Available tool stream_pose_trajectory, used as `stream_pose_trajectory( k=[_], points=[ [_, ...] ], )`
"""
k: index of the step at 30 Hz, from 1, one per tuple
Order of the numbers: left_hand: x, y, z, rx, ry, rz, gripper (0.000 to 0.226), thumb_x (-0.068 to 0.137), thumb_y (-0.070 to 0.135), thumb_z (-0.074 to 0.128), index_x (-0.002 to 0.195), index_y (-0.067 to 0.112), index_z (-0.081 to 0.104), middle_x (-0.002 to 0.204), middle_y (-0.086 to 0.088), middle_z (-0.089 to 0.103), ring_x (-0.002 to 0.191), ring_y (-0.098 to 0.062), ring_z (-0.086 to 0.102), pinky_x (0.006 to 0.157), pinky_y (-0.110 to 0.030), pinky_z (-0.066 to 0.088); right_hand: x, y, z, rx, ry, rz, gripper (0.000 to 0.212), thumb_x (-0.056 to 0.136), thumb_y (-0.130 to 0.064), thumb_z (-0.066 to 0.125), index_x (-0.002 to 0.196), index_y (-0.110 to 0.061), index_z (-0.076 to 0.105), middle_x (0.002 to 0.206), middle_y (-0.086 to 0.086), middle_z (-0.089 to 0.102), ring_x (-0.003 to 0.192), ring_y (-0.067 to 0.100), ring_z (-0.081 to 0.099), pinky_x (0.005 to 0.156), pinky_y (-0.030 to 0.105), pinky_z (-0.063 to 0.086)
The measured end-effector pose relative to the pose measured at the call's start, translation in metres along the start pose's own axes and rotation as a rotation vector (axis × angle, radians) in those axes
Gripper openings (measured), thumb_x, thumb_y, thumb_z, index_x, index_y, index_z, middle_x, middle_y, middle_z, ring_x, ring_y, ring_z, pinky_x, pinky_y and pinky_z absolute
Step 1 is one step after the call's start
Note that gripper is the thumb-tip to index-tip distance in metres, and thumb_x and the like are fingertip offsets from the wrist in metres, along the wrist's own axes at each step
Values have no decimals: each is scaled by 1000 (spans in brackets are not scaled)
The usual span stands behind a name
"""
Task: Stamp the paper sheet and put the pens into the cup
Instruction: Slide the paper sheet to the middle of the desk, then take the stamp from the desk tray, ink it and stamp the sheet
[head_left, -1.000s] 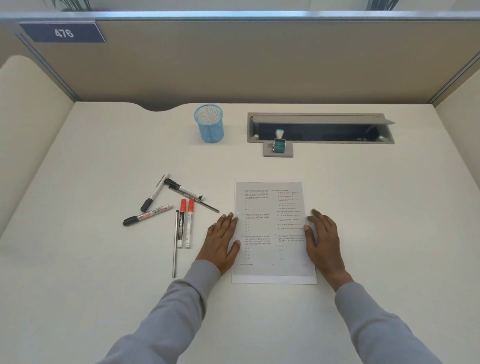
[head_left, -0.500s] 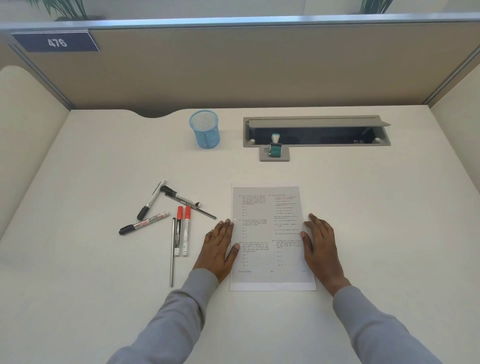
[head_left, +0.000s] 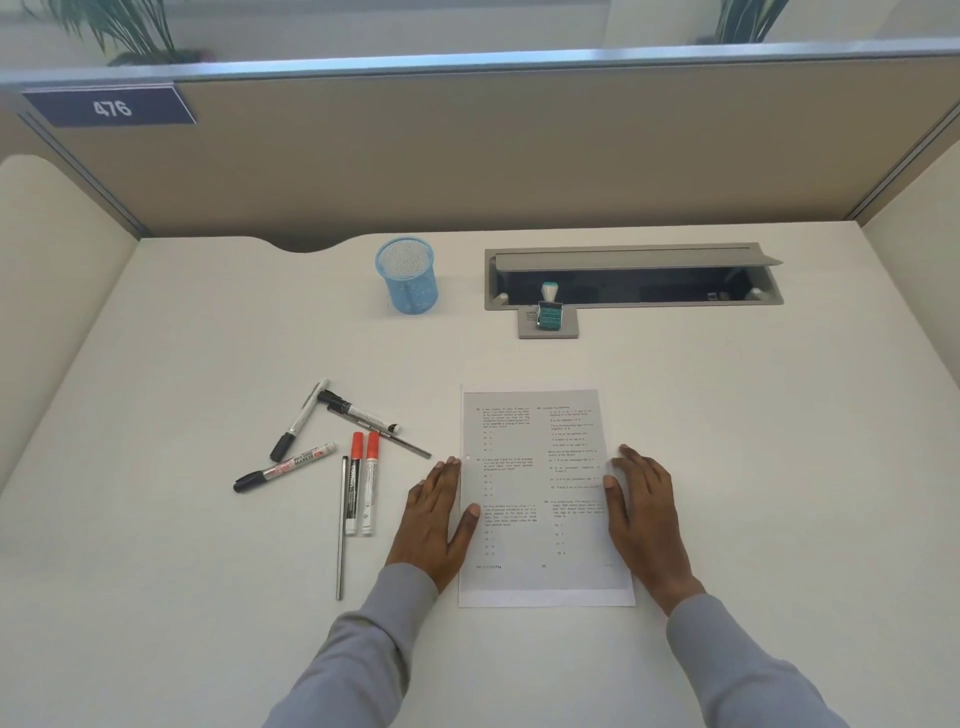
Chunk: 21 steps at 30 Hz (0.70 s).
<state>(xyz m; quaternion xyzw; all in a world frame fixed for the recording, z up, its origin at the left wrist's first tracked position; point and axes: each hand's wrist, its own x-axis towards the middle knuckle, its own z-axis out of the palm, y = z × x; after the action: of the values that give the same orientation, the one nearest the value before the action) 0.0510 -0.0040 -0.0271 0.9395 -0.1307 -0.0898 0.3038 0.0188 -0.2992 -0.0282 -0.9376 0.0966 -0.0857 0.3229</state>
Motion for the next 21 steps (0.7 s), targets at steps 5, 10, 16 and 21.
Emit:
stream_pose_trajectory(
  k=[5,10,16,21],
  points=[
    [11,9,-12,-166,108,-67,70,95,62,36,155,41,7,156,11,36,139,-5,40,113,-24,32,27,-10,-8,36,11,47,42,103,-35,46,135,-9,55,141,8,57,130,22,48,108,28,37],
    [60,28,-43,-215,313,19,63,97,50,46,151,33,21,144,7,50,120,-6,55,98,-35,50,76,-23,-11,42,-27,17,37,104,-35,48,132,-12,54,134,5,59,123,23,51,100,25,37],
    [137,50,-66,-138,303,71,43,100,34,52,138,14,49,123,-4,64,117,-22,55,101,-26,41,145,-46,-6,62,-34,-31,38,104,-36,51,136,-15,53,135,4,59,118,23,56,97,32,46],
    [189,62,-72,-86,185,117,40,101,34,50,134,12,53,131,-7,61,123,-24,50,103,-24,33,199,-62,4,93,-67,-3,42,103,-40,52,137,-16,53,139,3,57,122,23,56,101,45,53]
  ],
)
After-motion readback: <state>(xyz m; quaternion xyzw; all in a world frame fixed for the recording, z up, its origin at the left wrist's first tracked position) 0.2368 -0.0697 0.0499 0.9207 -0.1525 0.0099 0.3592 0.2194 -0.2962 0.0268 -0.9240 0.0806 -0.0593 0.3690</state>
